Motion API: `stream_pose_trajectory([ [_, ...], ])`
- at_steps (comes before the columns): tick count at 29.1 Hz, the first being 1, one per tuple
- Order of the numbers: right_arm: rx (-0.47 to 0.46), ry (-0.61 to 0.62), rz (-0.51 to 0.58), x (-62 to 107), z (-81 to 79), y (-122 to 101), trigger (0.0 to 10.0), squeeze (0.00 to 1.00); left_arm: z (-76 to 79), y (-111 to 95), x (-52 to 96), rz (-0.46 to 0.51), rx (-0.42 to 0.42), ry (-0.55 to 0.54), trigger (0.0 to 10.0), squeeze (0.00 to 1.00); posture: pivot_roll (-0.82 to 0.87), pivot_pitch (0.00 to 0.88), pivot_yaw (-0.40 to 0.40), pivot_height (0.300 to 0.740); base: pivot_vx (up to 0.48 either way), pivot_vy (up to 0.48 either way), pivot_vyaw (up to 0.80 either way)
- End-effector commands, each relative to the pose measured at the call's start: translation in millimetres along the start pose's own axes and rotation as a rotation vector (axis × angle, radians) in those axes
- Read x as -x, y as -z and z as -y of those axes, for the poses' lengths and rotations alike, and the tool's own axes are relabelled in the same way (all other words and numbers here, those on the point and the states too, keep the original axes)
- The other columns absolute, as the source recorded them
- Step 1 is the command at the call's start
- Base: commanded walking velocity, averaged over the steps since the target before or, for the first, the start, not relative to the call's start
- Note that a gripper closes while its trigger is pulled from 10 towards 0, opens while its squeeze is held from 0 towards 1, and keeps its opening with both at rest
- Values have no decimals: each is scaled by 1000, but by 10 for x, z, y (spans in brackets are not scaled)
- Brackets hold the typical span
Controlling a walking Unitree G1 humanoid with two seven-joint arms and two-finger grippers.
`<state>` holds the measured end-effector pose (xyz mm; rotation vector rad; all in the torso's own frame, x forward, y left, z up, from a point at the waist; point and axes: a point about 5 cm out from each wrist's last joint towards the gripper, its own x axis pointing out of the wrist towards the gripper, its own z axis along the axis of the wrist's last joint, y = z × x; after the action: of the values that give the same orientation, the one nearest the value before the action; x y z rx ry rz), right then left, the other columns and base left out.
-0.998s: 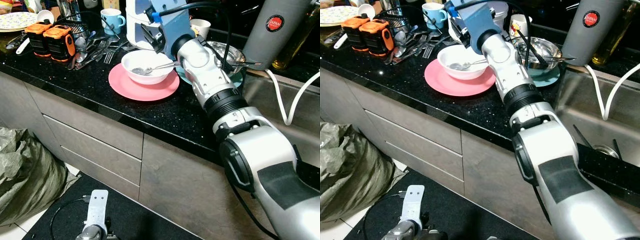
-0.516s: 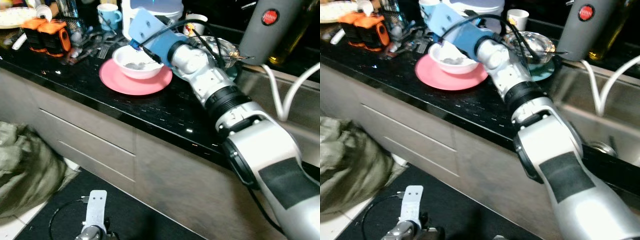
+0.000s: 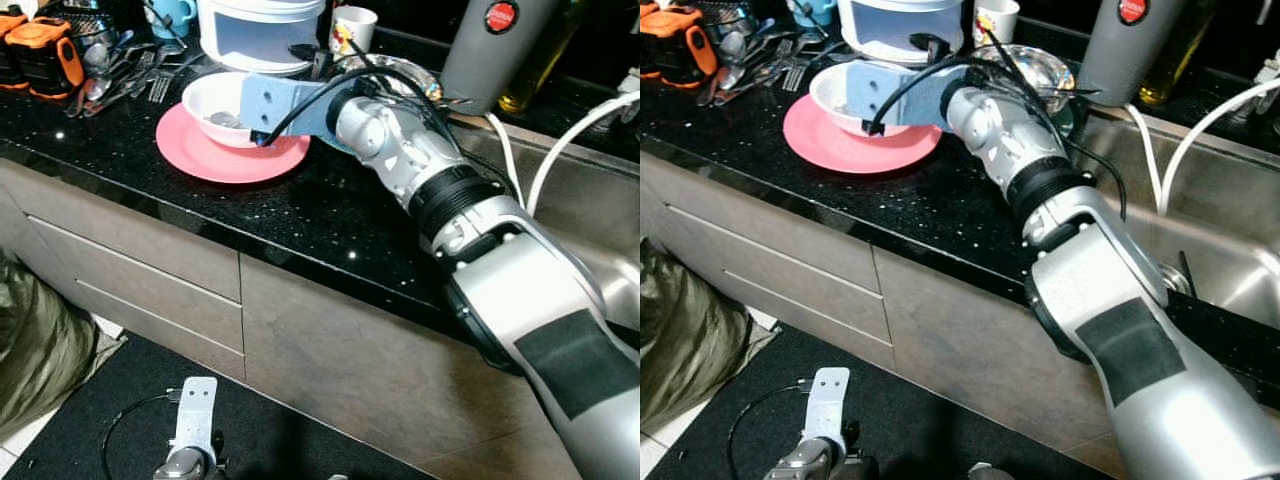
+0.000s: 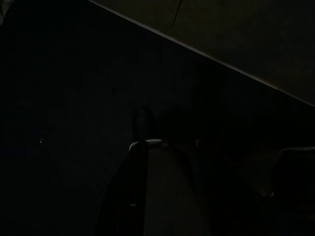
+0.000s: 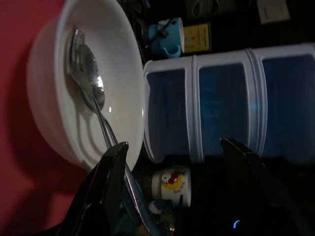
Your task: Kitchen organization
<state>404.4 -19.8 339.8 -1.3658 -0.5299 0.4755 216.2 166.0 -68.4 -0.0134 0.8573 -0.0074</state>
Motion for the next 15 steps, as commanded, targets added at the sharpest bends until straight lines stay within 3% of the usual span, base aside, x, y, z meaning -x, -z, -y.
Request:
stream_pose_trajectory([
  [1,31,-5,-8,3,21,15,10000,0,21,118,21,-33,-3,7,10000,0,80,172,-104,740,0,0,0],
  [10,150,-25,-45,21,80,75,10000,0,41,132,24,-28,7,7,10000,0,75,189,-117,740,0,0,0],
  [15,246,-57,-117,41,28,185,10000,0,54,139,26,-25,9,8,10000,0,76,208,-129,740,0,0,0],
])
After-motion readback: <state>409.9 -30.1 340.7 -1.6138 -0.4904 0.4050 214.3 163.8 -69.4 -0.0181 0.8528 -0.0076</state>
